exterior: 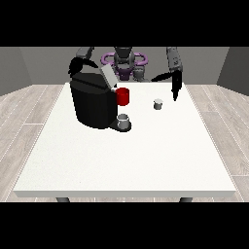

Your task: Insert the coffee pod into the coffee machine and close the lid

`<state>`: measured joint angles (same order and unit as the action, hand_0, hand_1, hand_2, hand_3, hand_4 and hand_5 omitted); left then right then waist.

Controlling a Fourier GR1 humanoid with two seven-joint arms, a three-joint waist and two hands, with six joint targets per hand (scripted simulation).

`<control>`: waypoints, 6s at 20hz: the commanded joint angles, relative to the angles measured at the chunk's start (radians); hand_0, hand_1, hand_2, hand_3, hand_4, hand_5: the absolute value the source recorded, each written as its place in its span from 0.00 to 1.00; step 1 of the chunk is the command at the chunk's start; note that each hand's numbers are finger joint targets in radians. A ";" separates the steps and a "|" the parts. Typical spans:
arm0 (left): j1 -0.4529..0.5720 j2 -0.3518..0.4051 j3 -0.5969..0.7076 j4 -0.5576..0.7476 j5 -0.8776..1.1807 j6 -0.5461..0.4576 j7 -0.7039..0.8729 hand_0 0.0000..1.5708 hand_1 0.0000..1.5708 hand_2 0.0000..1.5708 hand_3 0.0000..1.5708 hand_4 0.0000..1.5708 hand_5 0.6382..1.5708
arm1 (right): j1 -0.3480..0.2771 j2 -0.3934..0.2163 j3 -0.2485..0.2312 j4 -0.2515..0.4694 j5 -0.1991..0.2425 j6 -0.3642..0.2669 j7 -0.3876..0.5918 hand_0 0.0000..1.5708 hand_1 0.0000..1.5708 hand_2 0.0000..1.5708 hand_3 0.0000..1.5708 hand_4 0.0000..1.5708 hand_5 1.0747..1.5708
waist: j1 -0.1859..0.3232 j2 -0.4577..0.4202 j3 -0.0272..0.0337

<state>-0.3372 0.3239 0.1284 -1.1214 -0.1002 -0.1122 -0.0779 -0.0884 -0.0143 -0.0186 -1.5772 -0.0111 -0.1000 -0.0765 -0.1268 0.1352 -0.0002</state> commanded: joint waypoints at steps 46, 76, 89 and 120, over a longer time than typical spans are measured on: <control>-0.279 0.049 -0.138 0.548 -0.543 0.259 -0.135 0.71 0.71 0.75 0.61 0.18 1.00 | -0.124 -0.001 -0.043 0.245 -0.008 -0.045 -0.048 0.00 0.00 0.00 0.00 0.27 1.00 | -0.009 0.050 0.0004; -0.670 0.139 -0.040 0.433 -0.504 -0.023 -0.093 0.68 0.68 0.78 0.78 0.33 1.00 | -0.222 -0.046 -0.052 0.273 -0.048 0.013 0.029 0.00 0.00 0.00 0.00 0.33 1.00 | -0.096 0.014 0.0002; -0.761 0.093 -0.019 0.463 -0.511 0.000 -0.025 0.82 0.82 0.85 0.80 0.33 1.00 | -0.214 -0.012 0.005 0.199 0.011 -0.051 0.044 0.00 0.00 0.00 0.00 0.35 1.00 | -0.162 0.041 0.0004; -0.787 0.082 -0.027 0.525 -0.566 -0.009 -0.047 0.75 0.75 0.80 0.75 0.31 1.00 | -0.203 0.000 -0.006 0.164 -0.008 -0.066 0.052 0.00 0.00 0.00 0.00 0.29 1.00 | -0.169 0.081 0.0001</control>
<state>-1.1632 0.4226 0.1129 -0.6138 -0.6508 -0.1323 -0.1214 -0.3219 -0.0266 -0.0500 -1.3824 -0.0251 -0.1646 -0.0520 -0.2905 0.2437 0.0006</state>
